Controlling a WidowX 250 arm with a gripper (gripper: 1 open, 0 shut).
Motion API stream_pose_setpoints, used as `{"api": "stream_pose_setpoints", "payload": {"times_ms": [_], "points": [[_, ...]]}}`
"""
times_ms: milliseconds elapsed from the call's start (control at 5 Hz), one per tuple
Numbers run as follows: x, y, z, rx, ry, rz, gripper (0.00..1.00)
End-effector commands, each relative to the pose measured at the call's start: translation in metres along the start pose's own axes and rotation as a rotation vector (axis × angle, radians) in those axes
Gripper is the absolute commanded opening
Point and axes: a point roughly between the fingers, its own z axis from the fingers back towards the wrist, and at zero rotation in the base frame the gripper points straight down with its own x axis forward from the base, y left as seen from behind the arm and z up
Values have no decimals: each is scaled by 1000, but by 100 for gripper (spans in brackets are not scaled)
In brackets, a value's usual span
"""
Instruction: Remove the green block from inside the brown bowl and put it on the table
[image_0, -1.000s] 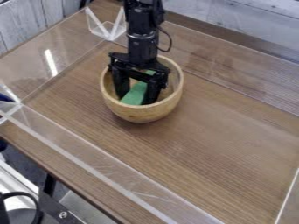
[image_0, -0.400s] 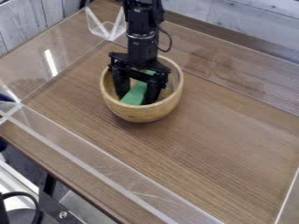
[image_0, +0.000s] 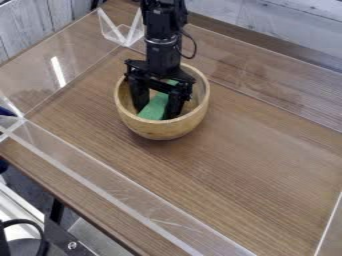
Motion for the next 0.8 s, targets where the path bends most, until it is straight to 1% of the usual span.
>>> {"api": "stream_pose_setpoints", "payload": {"times_ms": [0, 200, 400, 600], "points": [[3, 7, -4, -3, -19, -9, 100], [2, 7, -5, -3, -19, -10, 100], [3, 7, -7, -4, -18, -9, 0], [3, 6, -6, -5, -22, -8, 0]]}}
